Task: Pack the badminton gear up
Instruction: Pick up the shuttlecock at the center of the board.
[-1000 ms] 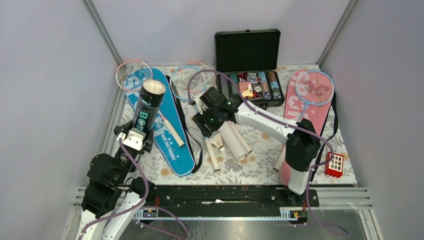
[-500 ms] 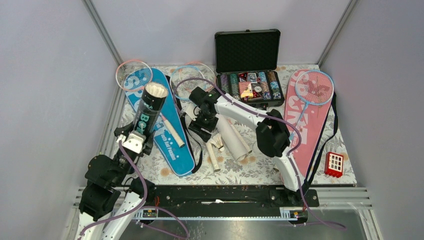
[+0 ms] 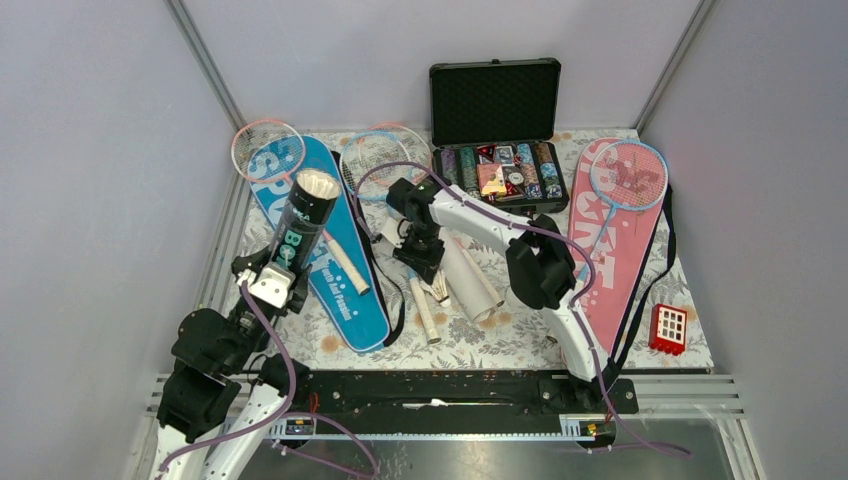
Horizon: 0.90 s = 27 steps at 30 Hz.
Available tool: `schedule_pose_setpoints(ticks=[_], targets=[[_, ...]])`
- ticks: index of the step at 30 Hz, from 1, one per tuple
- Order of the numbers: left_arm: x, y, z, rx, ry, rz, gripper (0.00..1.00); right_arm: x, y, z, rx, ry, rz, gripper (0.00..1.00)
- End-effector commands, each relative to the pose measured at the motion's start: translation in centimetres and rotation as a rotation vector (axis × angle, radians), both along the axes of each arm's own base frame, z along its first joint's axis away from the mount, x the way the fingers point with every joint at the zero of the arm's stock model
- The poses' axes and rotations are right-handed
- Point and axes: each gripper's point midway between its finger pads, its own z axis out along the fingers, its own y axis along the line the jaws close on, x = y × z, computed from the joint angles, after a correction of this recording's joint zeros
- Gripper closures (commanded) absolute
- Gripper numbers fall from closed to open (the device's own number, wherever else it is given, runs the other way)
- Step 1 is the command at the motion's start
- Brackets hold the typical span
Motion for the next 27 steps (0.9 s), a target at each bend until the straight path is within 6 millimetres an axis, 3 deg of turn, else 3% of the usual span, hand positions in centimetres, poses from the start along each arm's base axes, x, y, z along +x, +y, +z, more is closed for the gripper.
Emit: schedule_pose_setpoints(ticks=[1, 5, 8, 14, 15, 19, 21, 27], targets=[[-0.4, -0.1, 2.6, -0.033, -0.087, -0.015, 0.75, 0.1, 0.7, 5.7, 0.174, 0.016, -0.054, 1.0], [-0.3, -0.8, 1.8, -0.025, -0.052, -0.049, 0.75, 1.4, 2.0, 11.0, 0.399, 0.028, -0.2, 1.0], [-0.3, -1.7, 1.3, -0.017, -0.02, -0.096, 0.76, 3.3, 1.9, 16.0, 0.587, -0.059, -0.341, 1.0], [-0.3, -4.1, -0.3, 0.009, 0.071, -0.215, 0.76, 6.3, -0.8, 24.1, 0.875, -0.308, -0.67, 1.0], [-0.4, -4.5, -0.7, 0.02, 0.093, -0.239, 0.76, 6.3, -1.6, 24.4, 0.886, -0.339, -0.726, 1.0], [-0.2, -5.7, -1.7, 0.051, 0.174, -0.298, 0.76, 5.2, -4.5, 28.7, 1.027, -0.442, -0.885, 1.0], [-0.1, -6.1, -1.7, 0.051, 0.187, -0.315, 0.76, 4.6, -5.6, 29.7, 1.071, -0.455, -0.948, 1.0], [0.0, -7.6, -2.4, 0.076, 0.228, -0.403, 0.76, 1.8, -7.8, 33.5, 1.261, -0.476, -0.995, 1.0]])
